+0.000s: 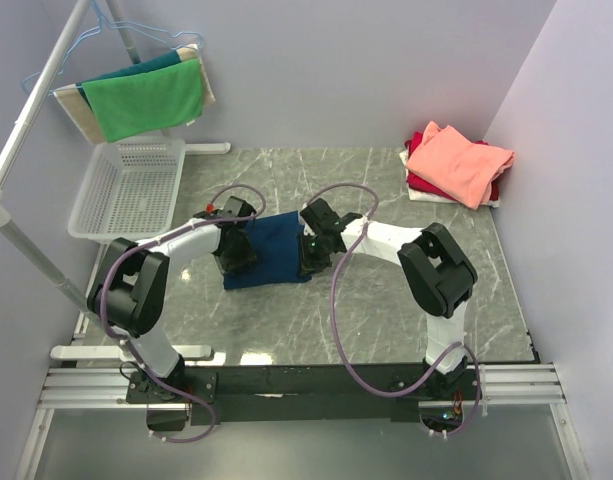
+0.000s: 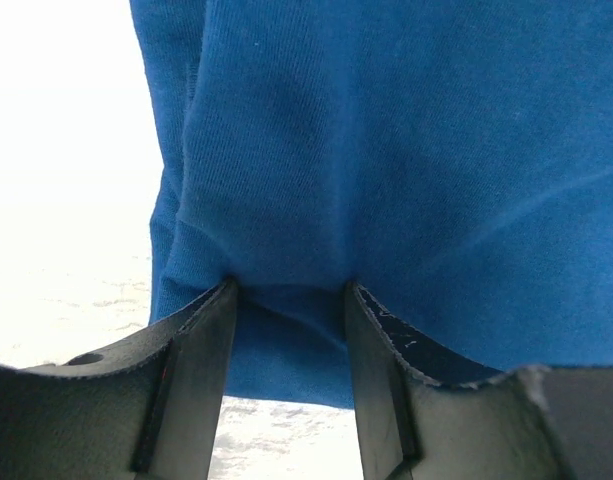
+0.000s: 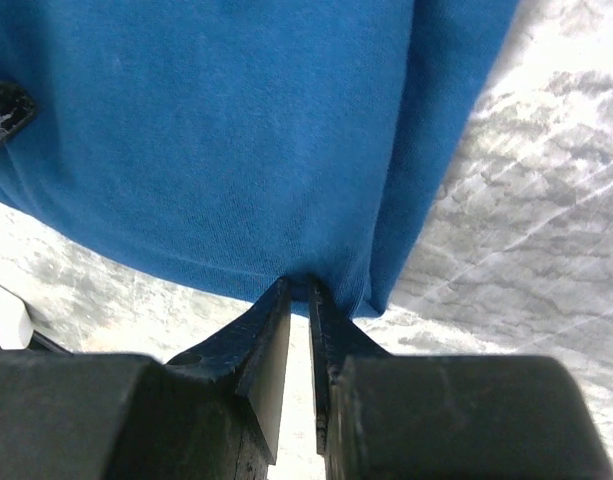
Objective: Fold and stack the t-shirts
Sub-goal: Fold the tshirt, then neatly place the folded tshirt to the corner
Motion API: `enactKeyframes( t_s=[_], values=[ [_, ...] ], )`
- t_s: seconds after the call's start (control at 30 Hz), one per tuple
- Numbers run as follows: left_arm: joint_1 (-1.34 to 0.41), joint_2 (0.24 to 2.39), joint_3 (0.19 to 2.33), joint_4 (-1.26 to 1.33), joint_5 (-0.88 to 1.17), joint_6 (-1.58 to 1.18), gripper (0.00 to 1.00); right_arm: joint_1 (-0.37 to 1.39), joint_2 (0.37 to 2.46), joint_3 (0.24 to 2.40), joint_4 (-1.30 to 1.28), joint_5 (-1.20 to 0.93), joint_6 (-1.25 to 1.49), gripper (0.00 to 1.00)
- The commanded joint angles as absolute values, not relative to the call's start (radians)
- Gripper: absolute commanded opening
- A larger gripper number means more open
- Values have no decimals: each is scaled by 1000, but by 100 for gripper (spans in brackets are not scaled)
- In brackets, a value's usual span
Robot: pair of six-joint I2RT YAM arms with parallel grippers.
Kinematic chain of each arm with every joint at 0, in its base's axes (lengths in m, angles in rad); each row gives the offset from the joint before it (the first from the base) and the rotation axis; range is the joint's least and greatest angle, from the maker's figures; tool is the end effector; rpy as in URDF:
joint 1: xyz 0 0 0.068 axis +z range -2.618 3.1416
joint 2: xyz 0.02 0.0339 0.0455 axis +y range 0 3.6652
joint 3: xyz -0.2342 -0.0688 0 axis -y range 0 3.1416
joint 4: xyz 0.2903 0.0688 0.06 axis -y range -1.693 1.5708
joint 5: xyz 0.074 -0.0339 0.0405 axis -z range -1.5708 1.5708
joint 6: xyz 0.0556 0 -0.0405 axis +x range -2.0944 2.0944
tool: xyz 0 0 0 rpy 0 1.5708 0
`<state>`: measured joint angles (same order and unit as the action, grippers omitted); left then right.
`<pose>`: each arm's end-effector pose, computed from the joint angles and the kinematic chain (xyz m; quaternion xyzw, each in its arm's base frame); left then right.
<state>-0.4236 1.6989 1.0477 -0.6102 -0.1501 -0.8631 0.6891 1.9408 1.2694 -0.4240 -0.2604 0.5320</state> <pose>0.3284 -0.1389 0.0947 -0.2261 0.9591 -0.0329 0.1674 0.3211 0.2830 0.0847 -0.1061 0.9583 0.2372 0.1189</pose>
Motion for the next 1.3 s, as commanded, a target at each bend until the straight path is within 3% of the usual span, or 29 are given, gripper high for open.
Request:
enactKeyframes(
  t_s=[0.0,0.23,0.47,0.57,0.7,0.8,1.0,1.27],
  values=[
    [-434,1724,1063,-730,-190,-888,54,692,1973,1192,-610,-143,520,20],
    [-433,1674,1150,-790,-302,-884,56,687,1951,1148,-686,-74,534,14],
    [-419,1536,1301,-814,-403,-833,62,687,1786,1111,-672,-81,532,14],
    [-399,1497,1348,-827,-423,-799,65,687,1688,1126,-657,-60,529,30],
    [-338,1445,1350,-805,-362,-776,66,680,1618,1189,-646,-2,511,64],
    [-296,1405,1321,-788,-302,-765,66,629,1606,1212,-575,-43,485,77],
    [-242,1348,1258,-736,-218,-736,67,517,1698,1255,-428,-267,445,86],
    [-187,1316,1201,-703,-115,-723,67,471,1860,1272,-181,-500,468,79]
  ],
)
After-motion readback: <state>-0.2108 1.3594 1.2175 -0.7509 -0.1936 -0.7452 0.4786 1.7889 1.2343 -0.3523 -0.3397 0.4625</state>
